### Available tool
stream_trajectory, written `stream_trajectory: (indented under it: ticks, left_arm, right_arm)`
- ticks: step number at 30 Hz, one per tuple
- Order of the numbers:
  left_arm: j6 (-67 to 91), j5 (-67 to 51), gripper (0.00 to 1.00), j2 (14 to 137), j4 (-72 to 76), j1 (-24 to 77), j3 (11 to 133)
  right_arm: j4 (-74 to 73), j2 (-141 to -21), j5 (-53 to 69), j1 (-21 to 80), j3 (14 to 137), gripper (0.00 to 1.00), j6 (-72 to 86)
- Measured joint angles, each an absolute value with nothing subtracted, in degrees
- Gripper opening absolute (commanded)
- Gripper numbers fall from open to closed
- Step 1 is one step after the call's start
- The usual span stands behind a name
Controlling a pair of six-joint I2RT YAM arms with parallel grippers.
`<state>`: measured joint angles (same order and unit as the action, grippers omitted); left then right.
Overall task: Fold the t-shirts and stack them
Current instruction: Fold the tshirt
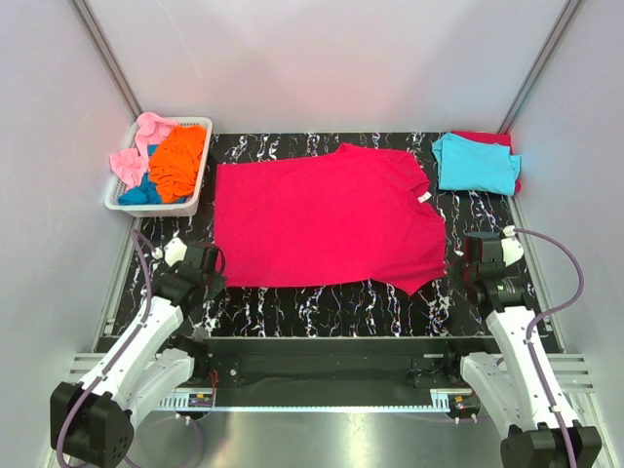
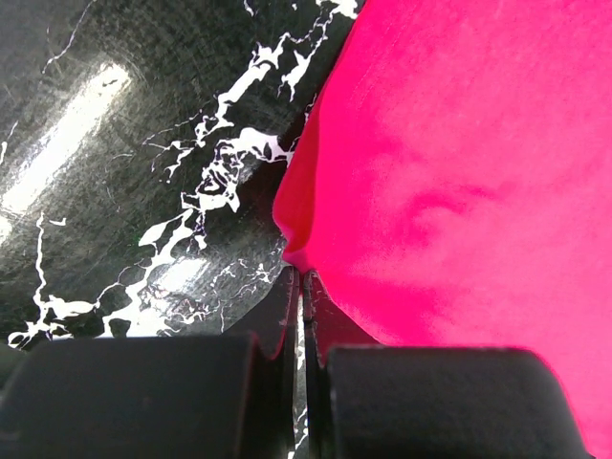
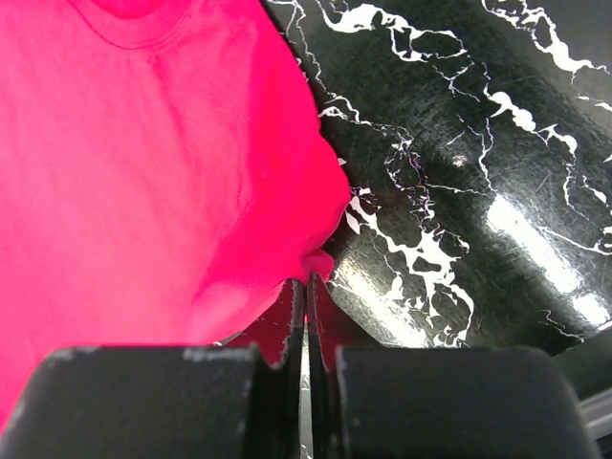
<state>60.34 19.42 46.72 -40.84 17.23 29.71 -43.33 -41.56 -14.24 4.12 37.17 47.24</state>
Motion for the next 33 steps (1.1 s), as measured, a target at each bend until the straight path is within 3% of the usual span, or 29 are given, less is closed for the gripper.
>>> stream_trajectory:
  ticks: [11, 33]
  left_arm:
    - [60.01, 20.47, 0.00, 49.76, -41.01, 17.23, 33.12]
    - [59.96, 23.42, 0.00, 68.95, -36.73, 17.23, 46.15]
  right_arm:
    - [-42.63, -42.00, -9.02, 4.12, 40.29, 0.00, 40.80]
    - [-29.15, -59.61, -6.15, 4.12, 49.39, 0.00, 32.62]
